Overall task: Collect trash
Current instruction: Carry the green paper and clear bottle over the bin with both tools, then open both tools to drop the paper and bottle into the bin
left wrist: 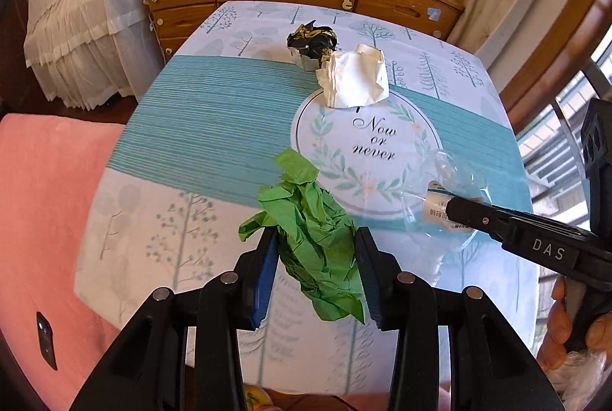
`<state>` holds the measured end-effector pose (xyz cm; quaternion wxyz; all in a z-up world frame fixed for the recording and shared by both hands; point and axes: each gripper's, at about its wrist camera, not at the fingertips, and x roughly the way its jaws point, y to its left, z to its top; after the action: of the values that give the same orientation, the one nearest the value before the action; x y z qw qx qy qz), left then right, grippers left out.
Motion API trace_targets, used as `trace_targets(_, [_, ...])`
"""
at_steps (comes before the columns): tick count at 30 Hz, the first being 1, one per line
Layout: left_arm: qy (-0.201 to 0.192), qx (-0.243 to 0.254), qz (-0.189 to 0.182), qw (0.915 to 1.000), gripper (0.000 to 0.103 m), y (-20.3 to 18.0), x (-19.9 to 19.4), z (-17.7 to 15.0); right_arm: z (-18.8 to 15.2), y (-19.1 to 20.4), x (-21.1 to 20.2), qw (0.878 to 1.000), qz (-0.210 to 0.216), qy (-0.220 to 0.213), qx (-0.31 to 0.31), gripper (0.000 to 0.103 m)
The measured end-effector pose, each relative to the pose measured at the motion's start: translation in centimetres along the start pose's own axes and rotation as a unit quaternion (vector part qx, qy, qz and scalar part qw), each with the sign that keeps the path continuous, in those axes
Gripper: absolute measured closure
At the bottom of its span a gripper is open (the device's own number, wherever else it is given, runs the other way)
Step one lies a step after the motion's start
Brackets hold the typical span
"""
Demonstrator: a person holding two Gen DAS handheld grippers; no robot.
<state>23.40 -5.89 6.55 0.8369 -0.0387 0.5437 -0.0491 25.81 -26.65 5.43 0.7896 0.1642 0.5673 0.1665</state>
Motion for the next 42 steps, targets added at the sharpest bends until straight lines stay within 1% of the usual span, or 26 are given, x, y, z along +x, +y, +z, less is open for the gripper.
trace_targets(5, [-0.011,0.044,-0.031,0.9985,0.063,3.1,-3.4,-4.4,-5.3,4.9,-1.5,1.000,-0.022,-0.013,0.008,0.087])
trace_targets(6, [-0.013,0.059,-0.041,0.9974,0.063,4.0,-4.4,-5.9,-6.5,5.8,-1.7,0.999,-0.027,-0.017,0.013,0.087])
trace_targets(7, [-0.013,0.067,-0.046,0.9966,0.063,4.6,-4.9,-6.7,-8.0,6.9,-1.9,0.999,-0.035,-0.020,0.020,0.087])
trace_targets(9, [-0.014,0.092,-0.059,0.9939,0.063,6.4,-6.2,-9.5,-10.8,8.8,-1.9,0.998,-0.045,-0.022,0.035,0.087])
trace_targets(12, [-0.009,0.121,-0.063,0.9906,0.063,8.4,-7.3,-13.2,-15.7,11.7,-1.4,0.996,-0.064,-0.018,0.052,0.087])
trace_targets(15, [0.015,0.126,-0.077,0.9889,0.063,10.7,-7.7,-16.7,-19.4,13.6,-0.5,0.994,-0.074,-0.001,0.074,0.087])
trace_targets(19, [0.040,0.120,-0.088,0.9880,0.063,13.0,-7.4,-19.9,-22.6,15.4,0.4,0.992,-0.099,0.020,0.071,0.087])
trace_targets(21, [0.047,0.120,-0.087,0.9878,0.063,13.7,-6.7,-21.3,-23.9,15.9,1.1,0.991,-0.115,0.029,0.067,0.087])
trace_targets(23, [0.060,0.119,-0.084,0.9875,0.063,13.8,-5.2,-22.5,-25.3,16.0,2.3,0.987,-0.141,0.041,0.058,0.087])
trace_targets(24, [0.069,0.115,-0.085,0.9874,0.063,14.2,-4.2,-23.6,-25.7,16.0,3.0,0.986,-0.150,0.046,0.054,0.087])
trace_targets(26, [0.081,0.109,-0.083,0.9872,0.063,14.0,-2.2,-24.7,-27.3,15.8,5.0,0.983,-0.166,0.062,0.046,0.087])
trace_targets(27, [0.088,0.106,-0.082,0.9871,0.063,14.2,-0.7,-25.8,-27.6,15.2,6.2,0.982,-0.168,0.070,0.046,0.087])
trace_targets(29, [0.098,0.103,-0.077,0.9868,0.063,14.1,2.2,-27.4,-29.3,14.1,8.9,0.980,-0.175,0.086,0.046,0.087])
trace_targets(35, [0.125,0.080,-0.060,0.9871,0.063,14.9,11.2,-32.5,-34.3,9.6,17.5,0.972,-0.196,0.123,0.049,0.087])
trace_targets(37, [0.132,0.070,-0.057,0.9872,0.062,15.2,14.3,-34.1,-35.9,7.9,20.0,0.970,-0.199,0.131,0.053,0.087])
trace_targets(39, [0.134,0.067,-0.051,0.9875,0.062,15.4,16.5,-35.4,-37.4,6.2,22.5,0.968,-0.203,0.136,0.056,0.087])
trace_targets(42, [0.135,0.062,-0.045,0.9879,0.062,15.6,19.8,-36.7,-38.3,3.9,25.5,0.966,-0.207,0.144,0.062,0.087])
